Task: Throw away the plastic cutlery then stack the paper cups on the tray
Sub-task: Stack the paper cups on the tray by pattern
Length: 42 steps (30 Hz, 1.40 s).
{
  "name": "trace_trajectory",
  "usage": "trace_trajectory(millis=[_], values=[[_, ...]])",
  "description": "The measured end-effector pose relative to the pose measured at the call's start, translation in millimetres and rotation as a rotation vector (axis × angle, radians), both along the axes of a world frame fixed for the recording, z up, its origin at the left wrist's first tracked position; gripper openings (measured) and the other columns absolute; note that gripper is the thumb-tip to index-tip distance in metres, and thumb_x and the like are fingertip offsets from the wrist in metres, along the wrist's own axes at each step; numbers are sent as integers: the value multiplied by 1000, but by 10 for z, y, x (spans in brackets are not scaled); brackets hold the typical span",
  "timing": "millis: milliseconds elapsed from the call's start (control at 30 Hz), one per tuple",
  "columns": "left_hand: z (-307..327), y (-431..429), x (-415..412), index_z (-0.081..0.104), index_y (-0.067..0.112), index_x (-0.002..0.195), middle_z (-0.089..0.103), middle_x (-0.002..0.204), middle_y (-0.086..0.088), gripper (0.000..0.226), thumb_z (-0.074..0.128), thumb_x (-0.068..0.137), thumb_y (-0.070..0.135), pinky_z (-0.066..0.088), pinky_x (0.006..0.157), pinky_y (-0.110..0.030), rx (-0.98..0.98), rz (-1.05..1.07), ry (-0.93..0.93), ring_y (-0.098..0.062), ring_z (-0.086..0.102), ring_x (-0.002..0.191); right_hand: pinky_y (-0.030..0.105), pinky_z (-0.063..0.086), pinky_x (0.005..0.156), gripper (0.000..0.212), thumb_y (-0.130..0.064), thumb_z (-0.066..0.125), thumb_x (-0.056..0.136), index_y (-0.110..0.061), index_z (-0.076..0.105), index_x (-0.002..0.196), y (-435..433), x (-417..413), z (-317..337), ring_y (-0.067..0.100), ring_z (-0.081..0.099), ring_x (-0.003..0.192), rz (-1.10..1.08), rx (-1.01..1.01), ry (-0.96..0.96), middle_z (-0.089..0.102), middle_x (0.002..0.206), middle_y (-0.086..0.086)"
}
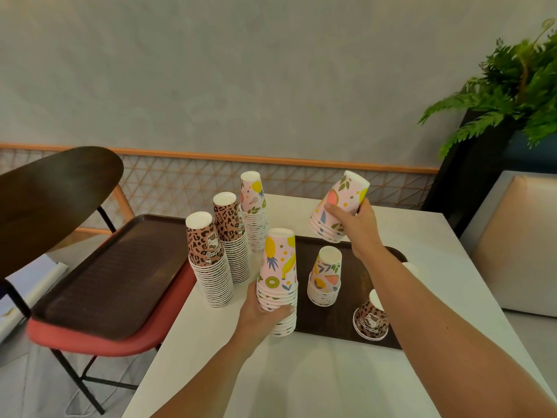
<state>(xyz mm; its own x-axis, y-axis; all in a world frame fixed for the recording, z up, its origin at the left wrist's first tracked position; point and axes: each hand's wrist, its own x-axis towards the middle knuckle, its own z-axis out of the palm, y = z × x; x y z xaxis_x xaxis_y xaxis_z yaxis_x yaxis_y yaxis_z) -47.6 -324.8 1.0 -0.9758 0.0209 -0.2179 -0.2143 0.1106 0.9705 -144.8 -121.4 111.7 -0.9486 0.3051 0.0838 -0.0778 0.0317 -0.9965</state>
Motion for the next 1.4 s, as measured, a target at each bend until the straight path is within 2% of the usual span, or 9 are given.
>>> trace_trajectory(millis=[133, 467, 567, 733, 867, 967, 1100, 1300, 1400], values=[[16, -12, 5, 39, 25, 131, 59, 124, 4, 104, 82, 38, 45, 48, 100, -43, -1, 12, 2, -17, 58, 113, 31, 47, 81, 57, -21, 76, 76, -9, 44, 121, -17, 88, -333, 18, 53, 103, -59, 155, -18, 56, 115, 6], [17, -61, -5, 39, 26, 130, 60, 122, 5, 100, 84, 42, 42, 50, 97, -36, 12, 20, 14, -14, 58, 111, 29, 39, 90, 80, -23, 74, 79, -22, 27, 142, -13, 175, -719, 23, 46, 118, 90, 337, -115, 45, 133, 8], [16, -59, -12, 39, 26, 129, 59, 121, 6, 92, 83, 49, 33, 50, 95, -33, 13, 21, 22, -13, 58, 111, 31, 36, 95, 77, -29, 72, 81, -25, 27, 143, -40, 158, -630, 23, 41, 127, 72, 341, -96, 42, 139, 10], [40, -47, -30, 40, 26, 129, 60, 122, 5, 97, 84, 43, 40, 49, 98, -37, 16, 21, 26, -15, 58, 112, 29, 36, 97, 60, -34, 65, 86, -20, 39, 137, -193, 189, -337, 7, 41, 115, 43, 395, 70, 46, 135, 4], [58, -30, -50, 41, 27, 130, 60, 122, 6, 101, 83, 40, 43, 49, 98, -37, 30, 25, 38, -14, 58, 112, 25, 38, 95, 56, -33, 64, 87, -16, 42, 136, -414, 330, -180, 7, 44, 116, 190, 355, 113, 47, 128, -1], [51, -16, -58, 43, 27, 127, 61, 120, 7, 93, 85, 45, 36, 50, 95, -33, 42, 17, 49, -13, 59, 111, 25, 41, 96, 66, -33, 68, 83, -16, 39, 139, -527, 384, -173, 10, 46, 119, 342, 310, 5, 48, 127, -1], [52, -10, -51, 43, 25, 127, 62, 119, 6, 88, 84, 50, 28, 50, 91, -28, 69, 19, 64, -11, 60, 109, 40, 48, 100, 95, -54, 79, 62, -23, 36, 140, -626, 401, -246, 17, 55, 118, 495, 295, -169, 56, 128, -2], [29, -12, -37, 43, 27, 128, 61, 121, 7, 94, 85, 44, 34, 49, 94, -31, 74, 5, 56, -11, 59, 111, 31, 53, 89, 45, -30, 76, 75, -19, 56, 114, -705, 452, -267, 15, 63, 102, 484, 293, -172, 65, 118, 1], [15, -28, -27, 42, 30, 128, 61, 122, 8, 96, 84, 42, 39, 48, 98, -34, 54, -10, 44, -11, 58, 112, 39, 53, 91, 42, -29, 77, 75, -21, 55, 110, -715, 423, -258, 17, 64, 102, 454, 229, -155, 66, 115, 1]])
